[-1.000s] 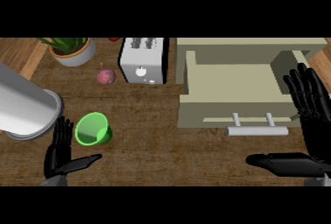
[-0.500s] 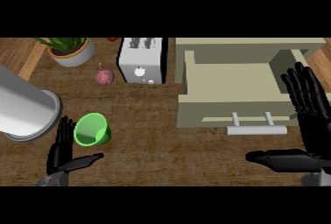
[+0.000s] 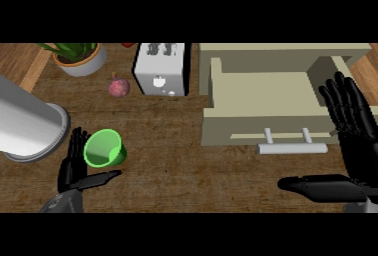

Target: Pick up the cup, place it into the drawer and close the drawer

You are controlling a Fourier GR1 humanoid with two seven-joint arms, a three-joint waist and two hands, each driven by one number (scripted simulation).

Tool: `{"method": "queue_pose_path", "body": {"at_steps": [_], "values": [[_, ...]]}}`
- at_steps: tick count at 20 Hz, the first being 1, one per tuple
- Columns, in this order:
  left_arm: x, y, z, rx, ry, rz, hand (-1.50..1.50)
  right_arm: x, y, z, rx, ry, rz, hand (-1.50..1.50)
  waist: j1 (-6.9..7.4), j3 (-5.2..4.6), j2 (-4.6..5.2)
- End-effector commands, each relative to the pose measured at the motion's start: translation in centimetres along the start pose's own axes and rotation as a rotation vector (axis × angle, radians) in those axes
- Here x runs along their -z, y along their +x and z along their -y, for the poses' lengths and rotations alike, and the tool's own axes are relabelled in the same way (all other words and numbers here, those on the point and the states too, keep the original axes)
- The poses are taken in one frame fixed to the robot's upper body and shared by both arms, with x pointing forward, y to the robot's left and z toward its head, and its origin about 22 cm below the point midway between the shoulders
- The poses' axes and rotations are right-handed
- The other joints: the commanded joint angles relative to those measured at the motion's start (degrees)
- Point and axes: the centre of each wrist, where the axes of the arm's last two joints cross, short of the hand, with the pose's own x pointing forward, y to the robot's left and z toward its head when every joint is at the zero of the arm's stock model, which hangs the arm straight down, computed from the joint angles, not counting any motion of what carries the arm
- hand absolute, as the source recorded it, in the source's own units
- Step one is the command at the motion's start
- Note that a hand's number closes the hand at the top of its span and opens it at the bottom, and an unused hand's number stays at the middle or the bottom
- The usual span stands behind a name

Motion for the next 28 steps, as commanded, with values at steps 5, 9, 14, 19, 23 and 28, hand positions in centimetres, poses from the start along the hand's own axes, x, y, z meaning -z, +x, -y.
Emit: {"method": "queue_pose_path", "body": {"at_steps": [5,9,14,19,23,28], "values": [[1.5,-0.1,3.6,-0.147,-0.103,0.091,-1.50,0.8,-1.1,1.0,-0.003,-0.005,-0.003,-1.50,-0.25,-0.06,0.24],[2.2,0.5,2.8,-0.223,-0.129,0.118,1.50,-0.2,-1.3,0.5,0.017,0.016,0.005,-1.50,-0.35,-0.04,0.12],[1.9,0.3,3.5,-0.309,-0.199,0.094,1.50,0.1,-0.4,-0.3,0.008,0.027,-0.014,-1.50,-0.42,-0.10,0.18],[1.2,0.1,3.0,-0.390,-0.189,0.145,1.50,-0.3,-0.9,0.8,0.001,0.000,-0.012,-1.50,-0.17,-0.06,0.08],[3.5,1.4,2.8,-0.375,-0.123,0.180,1.50,0.8,-1.2,1.8,-0.014,0.011,-0.017,-1.50,-0.15,-0.04,0.16],[2.6,1.0,3.1,-0.306,-0.091,0.279,1.50,0.0,-1.1,0.2,-0.014,0.019,0.002,-1.50,-0.30,-0.06,0.09]]}}
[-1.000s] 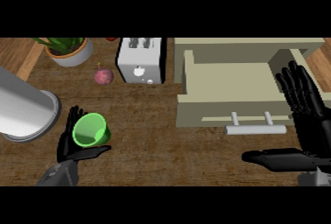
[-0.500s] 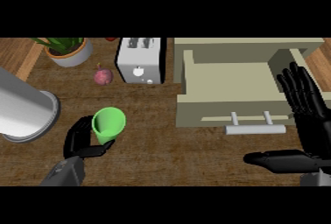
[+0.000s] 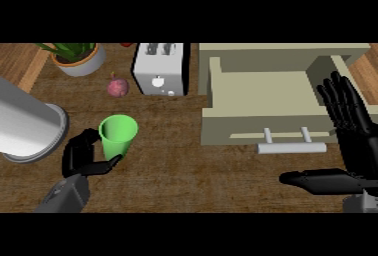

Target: Pick up the cup, place it into the drawer and close the drawer

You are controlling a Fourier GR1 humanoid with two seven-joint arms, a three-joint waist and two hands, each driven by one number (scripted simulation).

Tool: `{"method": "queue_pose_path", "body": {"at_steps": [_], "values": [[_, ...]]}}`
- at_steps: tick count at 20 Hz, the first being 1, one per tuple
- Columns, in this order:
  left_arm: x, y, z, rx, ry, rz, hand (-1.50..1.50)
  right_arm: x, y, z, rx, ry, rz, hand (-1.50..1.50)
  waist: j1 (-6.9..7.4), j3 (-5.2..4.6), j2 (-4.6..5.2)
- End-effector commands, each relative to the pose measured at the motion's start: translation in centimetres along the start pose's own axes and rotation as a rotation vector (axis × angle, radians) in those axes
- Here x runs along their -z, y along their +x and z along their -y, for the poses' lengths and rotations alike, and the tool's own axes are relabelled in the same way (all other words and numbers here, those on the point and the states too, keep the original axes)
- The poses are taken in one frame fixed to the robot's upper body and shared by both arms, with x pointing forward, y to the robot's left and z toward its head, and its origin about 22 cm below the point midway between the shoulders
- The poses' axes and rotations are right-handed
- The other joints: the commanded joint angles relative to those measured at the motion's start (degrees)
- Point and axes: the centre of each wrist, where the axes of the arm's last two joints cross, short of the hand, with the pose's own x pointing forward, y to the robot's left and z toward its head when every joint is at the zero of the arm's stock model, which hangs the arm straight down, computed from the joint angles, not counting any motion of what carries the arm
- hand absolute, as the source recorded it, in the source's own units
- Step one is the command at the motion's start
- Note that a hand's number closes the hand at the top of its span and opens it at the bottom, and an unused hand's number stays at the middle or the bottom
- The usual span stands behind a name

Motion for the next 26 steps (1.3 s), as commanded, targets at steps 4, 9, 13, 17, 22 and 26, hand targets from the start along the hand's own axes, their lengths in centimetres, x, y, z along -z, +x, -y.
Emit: {"method": "queue_pose_path", "body": {"at_steps": [4,9,13,17,22,26], "values": [[0.6,0.4,0.4,-0.094,-0.082,0.194,1.50,-1.0,0.8,0.5,-0.008,-0.006,-0.002,-1.50,0.35,0.08,-0.43],[4.2,1.4,3.9,-0.105,-0.186,0.261,1.50,1.8,1.7,0.5,-0.023,-0.016,-0.021,-1.50,1.45,0.15,-0.65],[8.1,4.1,5.5,-0.102,-0.281,0.256,1.50,0.3,1.4,1.2,-0.019,-0.011,-0.020,-1.50,1.17,0.19,-0.72],[11.1,6.1,12.0,-0.029,-0.352,0.325,1.50,-1.0,0.6,1.2,0.001,-0.052,-0.036,-1.50,1.57,0.28,-1.05],[12.4,8.9,19.5,-0.006,-0.382,0.317,1.50,-0.9,0.8,2.0,-0.036,-0.021,-0.037,-1.50,1.53,0.24,-0.98],[13.9,13.1,23.2,0.020,-0.440,0.281,1.50,0.0,0.4,1.2,-0.004,-0.046,-0.028,-1.50,1.64,0.23,-0.88]]}}
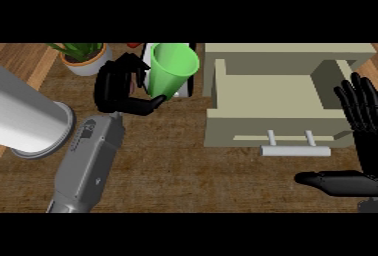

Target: Pick up the cup, place it into the drawer and close the drawer

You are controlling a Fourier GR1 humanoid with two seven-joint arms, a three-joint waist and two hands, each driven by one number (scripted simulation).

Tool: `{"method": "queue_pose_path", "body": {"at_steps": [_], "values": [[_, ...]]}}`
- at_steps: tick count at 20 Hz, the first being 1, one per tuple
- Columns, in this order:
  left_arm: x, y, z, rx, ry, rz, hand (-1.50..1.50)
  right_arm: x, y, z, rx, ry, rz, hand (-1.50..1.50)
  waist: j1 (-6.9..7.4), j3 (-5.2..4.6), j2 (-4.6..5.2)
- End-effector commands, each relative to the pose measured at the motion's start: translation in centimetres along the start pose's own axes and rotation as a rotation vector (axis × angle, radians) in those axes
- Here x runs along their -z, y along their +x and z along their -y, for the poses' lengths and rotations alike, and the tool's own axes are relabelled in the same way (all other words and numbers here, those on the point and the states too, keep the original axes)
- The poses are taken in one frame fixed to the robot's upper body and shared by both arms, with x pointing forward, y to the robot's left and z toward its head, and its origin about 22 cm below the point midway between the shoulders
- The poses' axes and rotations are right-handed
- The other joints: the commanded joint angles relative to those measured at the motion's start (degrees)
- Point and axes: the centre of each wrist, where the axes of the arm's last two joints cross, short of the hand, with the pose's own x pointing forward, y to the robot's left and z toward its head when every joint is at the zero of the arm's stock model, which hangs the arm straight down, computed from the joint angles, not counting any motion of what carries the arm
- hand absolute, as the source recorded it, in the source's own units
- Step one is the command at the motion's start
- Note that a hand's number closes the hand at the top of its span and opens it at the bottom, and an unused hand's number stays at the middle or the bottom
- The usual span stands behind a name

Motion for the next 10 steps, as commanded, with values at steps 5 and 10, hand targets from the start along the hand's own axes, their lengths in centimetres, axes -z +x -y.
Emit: {"method": "queue_pose_path", "body": {"at_steps": [5,10], "values": [[5.7,3.2,7.0,0.067,-0.069,-0.009,1.50,0.8,-0.2,1.6,0.016,-0.013,0.012,-1.50,-0.81,-0.05,0.37],[9.7,5.6,10.1,0.081,-0.096,-0.046,1.50,0.1,-0.6,0.4,0.001,0.015,-0.005,-1.50,-0.98,-0.05,0.41]]}}
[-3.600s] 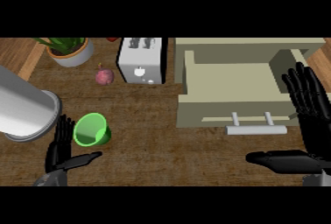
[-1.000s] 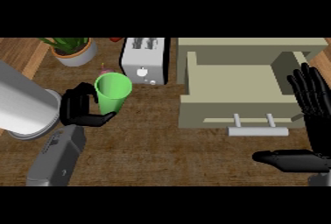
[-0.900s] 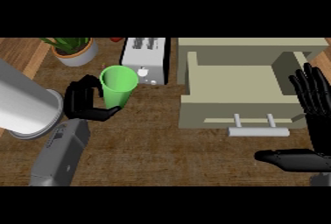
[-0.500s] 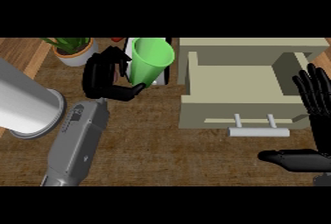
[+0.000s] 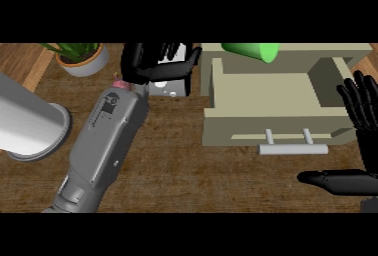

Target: Pick up the cup, place it into the drawer and close the drawer

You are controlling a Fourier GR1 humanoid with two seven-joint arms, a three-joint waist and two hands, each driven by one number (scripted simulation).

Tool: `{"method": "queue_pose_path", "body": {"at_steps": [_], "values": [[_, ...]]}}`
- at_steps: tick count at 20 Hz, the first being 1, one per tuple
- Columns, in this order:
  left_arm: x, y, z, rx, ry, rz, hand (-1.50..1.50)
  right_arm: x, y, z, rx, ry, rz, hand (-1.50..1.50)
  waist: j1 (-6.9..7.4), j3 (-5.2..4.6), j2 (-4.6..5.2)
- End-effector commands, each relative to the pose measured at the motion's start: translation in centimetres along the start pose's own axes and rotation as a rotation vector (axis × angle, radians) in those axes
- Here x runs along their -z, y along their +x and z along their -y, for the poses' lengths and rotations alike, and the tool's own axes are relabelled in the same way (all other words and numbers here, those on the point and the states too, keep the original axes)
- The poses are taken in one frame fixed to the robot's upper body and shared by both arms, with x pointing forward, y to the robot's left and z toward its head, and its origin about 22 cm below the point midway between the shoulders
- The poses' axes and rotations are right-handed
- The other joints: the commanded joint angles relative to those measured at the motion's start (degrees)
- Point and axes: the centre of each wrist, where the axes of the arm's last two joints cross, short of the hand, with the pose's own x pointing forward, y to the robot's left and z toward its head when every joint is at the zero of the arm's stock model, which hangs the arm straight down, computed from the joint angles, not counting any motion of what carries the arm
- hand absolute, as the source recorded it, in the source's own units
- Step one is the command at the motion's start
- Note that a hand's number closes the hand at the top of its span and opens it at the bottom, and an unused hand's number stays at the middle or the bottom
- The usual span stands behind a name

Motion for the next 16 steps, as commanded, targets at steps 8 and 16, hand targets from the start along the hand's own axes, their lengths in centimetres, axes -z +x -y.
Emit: {"method": "queue_pose_path", "body": {"at_steps": [8,16], "values": [[4.0,0.6,6.4,0.034,0.029,-0.155,1.50,-0.4,-0.1,0.3,0.025,0.031,0.005,-1.50,-1.49,0.01,0.16],[5.5,-0.8,6.7,0.083,0.012,-0.216,1.50,0.0,0.6,-0.5,0.011,0.022,0.005,-1.50,-2.12,0.01,0.58]]}}
